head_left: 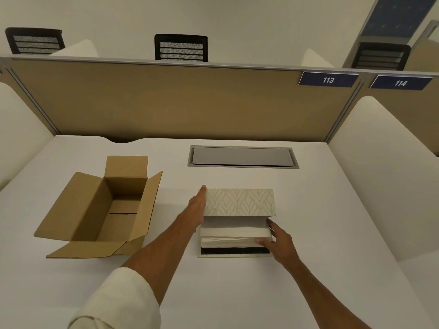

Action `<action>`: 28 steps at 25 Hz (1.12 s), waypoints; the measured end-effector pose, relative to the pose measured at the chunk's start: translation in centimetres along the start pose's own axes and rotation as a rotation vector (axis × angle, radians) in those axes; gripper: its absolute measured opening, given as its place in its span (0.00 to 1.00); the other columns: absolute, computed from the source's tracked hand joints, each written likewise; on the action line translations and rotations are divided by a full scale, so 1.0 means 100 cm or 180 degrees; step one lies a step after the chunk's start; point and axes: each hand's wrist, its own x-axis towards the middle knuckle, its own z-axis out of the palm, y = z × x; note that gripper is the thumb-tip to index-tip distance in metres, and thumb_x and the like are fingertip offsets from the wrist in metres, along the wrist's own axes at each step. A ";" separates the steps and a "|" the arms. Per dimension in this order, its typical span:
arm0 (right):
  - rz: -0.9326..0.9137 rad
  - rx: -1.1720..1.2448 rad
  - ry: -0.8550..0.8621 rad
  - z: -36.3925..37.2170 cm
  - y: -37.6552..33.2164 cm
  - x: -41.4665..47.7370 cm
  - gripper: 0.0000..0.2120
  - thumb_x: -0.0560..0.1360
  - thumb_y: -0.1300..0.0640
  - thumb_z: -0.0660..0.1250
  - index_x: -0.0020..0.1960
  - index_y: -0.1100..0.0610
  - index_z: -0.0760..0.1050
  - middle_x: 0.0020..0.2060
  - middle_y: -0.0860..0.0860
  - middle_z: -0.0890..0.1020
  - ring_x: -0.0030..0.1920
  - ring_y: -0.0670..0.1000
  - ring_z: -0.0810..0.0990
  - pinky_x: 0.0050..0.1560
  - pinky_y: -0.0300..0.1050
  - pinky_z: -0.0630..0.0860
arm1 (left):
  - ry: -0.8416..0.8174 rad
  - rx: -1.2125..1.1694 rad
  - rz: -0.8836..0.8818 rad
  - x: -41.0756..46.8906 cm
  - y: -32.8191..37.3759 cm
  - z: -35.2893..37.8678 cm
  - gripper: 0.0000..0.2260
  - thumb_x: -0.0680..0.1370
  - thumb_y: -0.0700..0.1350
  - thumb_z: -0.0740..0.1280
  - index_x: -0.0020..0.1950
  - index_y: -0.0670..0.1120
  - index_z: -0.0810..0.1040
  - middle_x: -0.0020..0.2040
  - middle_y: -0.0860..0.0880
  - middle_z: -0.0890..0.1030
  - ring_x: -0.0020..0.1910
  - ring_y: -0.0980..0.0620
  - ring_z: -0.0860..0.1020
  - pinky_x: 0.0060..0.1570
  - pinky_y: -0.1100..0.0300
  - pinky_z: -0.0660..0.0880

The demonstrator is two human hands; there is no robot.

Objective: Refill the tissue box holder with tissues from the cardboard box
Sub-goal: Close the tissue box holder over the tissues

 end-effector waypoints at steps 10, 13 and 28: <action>0.0194 0.0839 0.0767 -0.012 -0.018 -0.003 0.23 0.75 0.39 0.56 0.60 0.54 0.72 0.59 0.53 0.78 0.63 0.58 0.76 0.64 0.58 0.74 | -0.0043 -0.0319 0.0241 0.021 -0.015 0.000 0.34 0.77 0.64 0.56 0.75 0.43 0.63 0.73 0.40 0.68 0.70 0.39 0.68 0.71 0.43 0.64; 0.0321 0.0890 0.0379 -0.011 -0.027 0.002 0.20 0.78 0.40 0.55 0.53 0.54 0.75 0.52 0.57 0.80 0.58 0.60 0.78 0.62 0.59 0.76 | 0.0013 -0.0393 0.0264 0.009 -0.029 -0.001 0.32 0.78 0.63 0.55 0.74 0.42 0.65 0.71 0.40 0.70 0.69 0.40 0.69 0.70 0.45 0.66; 0.1454 0.2215 0.0307 -0.002 -0.029 -0.007 0.30 0.67 0.29 0.63 0.54 0.52 0.77 0.54 0.55 0.81 0.56 0.56 0.79 0.52 0.49 0.77 | -0.0434 -0.1194 -0.0458 -0.012 -0.075 -0.001 0.49 0.59 0.76 0.65 0.74 0.52 0.65 0.73 0.44 0.68 0.71 0.39 0.66 0.70 0.37 0.58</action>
